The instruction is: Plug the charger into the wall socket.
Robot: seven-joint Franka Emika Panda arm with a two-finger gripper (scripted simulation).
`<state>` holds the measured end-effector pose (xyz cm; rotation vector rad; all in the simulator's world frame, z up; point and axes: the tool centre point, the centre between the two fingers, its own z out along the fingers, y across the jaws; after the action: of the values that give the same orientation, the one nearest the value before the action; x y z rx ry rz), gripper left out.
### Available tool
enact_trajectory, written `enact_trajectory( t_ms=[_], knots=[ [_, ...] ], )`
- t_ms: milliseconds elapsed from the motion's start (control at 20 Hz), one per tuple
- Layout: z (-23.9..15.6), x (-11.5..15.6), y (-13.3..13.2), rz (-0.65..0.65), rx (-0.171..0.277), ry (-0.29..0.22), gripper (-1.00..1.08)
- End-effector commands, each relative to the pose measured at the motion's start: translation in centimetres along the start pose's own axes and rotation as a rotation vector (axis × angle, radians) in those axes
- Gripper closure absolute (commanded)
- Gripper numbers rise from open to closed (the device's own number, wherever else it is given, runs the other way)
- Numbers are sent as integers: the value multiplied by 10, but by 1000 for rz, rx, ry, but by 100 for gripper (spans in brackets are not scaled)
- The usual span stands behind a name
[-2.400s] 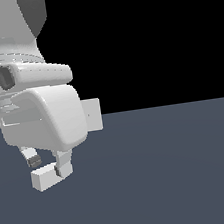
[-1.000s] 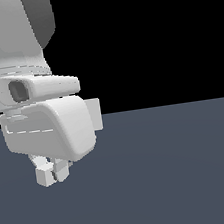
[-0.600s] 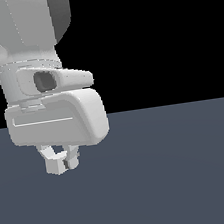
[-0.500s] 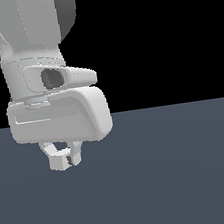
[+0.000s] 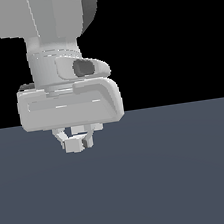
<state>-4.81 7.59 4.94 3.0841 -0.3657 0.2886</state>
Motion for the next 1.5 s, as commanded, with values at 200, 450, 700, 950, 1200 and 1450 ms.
enact_trajectory(
  t_ms=[200, 450, 700, 950, 1200, 1450],
  knots=[
    [-9, 21, 5, -128, 24, 1, 108],
    [-15, 37, 6, -225, 43, 1, 108],
    [-21, 53, 6, -324, 62, 0, 108],
    [-27, 68, 5, -418, 80, -1, 108],
    [-31, 80, 2, -490, 93, -2, 108],
    [-34, 87, 0, -537, 102, -3, 108]
  ],
)
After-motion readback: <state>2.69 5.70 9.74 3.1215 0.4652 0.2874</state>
